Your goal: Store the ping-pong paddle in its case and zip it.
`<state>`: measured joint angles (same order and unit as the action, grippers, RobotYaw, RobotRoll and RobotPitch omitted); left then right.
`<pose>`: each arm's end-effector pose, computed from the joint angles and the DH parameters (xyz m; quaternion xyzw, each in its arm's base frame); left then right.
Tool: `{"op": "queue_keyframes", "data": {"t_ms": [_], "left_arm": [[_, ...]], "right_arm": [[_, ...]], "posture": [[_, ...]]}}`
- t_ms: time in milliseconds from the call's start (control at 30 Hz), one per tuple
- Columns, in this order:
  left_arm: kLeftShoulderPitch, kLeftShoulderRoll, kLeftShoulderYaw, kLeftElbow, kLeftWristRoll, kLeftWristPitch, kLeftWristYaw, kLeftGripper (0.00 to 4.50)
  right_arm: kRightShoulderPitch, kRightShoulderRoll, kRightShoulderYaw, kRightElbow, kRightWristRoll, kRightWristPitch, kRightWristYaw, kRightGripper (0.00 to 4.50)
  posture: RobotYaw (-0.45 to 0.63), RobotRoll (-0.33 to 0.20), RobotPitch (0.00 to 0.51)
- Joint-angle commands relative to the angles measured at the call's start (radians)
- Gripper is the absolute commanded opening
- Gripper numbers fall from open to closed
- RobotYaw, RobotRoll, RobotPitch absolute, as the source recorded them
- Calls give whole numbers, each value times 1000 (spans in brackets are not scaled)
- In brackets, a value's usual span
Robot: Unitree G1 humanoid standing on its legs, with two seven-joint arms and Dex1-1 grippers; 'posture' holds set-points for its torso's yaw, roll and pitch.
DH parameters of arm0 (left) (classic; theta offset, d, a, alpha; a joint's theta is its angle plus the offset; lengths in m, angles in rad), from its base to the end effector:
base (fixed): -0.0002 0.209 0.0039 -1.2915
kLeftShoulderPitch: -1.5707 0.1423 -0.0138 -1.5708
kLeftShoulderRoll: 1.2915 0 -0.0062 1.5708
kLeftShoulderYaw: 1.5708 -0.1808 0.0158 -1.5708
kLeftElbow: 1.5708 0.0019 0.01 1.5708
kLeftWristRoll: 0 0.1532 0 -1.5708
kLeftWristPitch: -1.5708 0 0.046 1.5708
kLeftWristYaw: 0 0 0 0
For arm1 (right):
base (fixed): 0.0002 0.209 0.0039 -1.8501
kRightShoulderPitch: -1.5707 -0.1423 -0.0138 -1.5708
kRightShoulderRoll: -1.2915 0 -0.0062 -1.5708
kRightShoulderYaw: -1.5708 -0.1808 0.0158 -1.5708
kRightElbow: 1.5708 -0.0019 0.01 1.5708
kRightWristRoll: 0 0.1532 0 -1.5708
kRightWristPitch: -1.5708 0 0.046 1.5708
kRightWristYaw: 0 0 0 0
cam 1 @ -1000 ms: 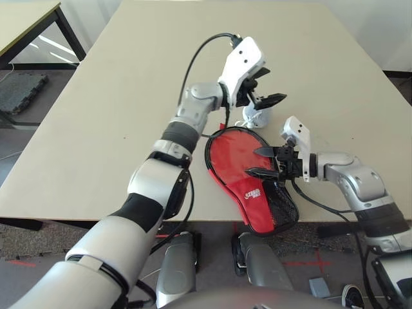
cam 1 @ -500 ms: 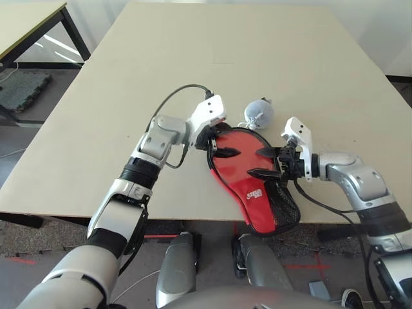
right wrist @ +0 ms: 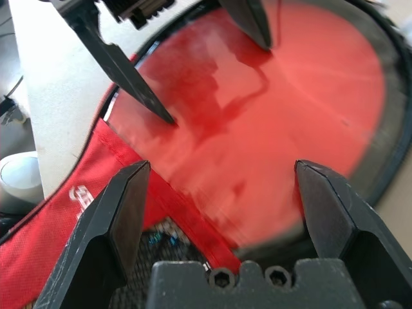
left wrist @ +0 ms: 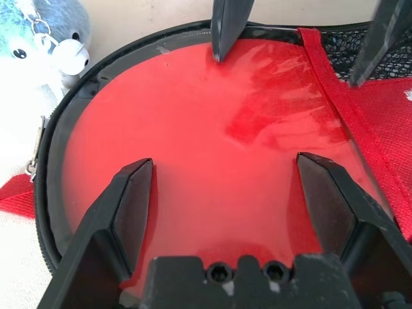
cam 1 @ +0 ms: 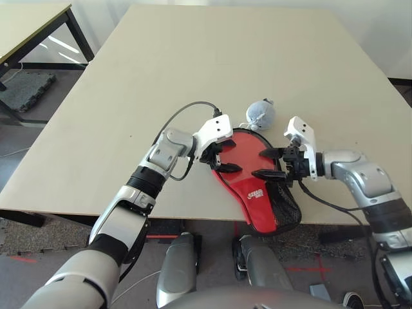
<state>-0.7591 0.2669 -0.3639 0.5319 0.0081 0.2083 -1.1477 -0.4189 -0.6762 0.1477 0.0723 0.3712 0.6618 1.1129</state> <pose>0.3384 0.1112 0.1247 0.2126 0.1469 -0.6334 0.7293 0.2827 -0.2322 0.1326 -0.0532 0.2510 0.5219 0.8135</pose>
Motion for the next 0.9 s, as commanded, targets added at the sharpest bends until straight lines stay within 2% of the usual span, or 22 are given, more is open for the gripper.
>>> {"op": "queue_keyframes", "data": {"t_ms": [33,167,300,500,633,900], "left_arm": [[2,13,-29,59,44,-12,8,4466],[-5,22,-30,84,46,-27,5,4466],[-6,28,-32,90,46,-27,0,4466],[-7,33,-28,96,38,-2,-13,4466],[-2,44,-27,89,38,4,-21,4466],[14,49,-23,58,30,27,-16,4466]], "right_arm": [[-42,-52,-36,36,7,11,31,4500],[-108,-72,-82,92,31,13,43,4500],[-206,-45,-132,201,21,-15,5,4500],[-357,41,-130,425,-50,-99,-101,4500],[-434,133,-134,578,-95,-173,-189,4500],[-527,257,-199,830,-131,-313,-380,4500]], "posture": [[51,0,130],[56,0,131],[60,0,131],[68,0,132],[83,0,132],[104,0,129]]}}
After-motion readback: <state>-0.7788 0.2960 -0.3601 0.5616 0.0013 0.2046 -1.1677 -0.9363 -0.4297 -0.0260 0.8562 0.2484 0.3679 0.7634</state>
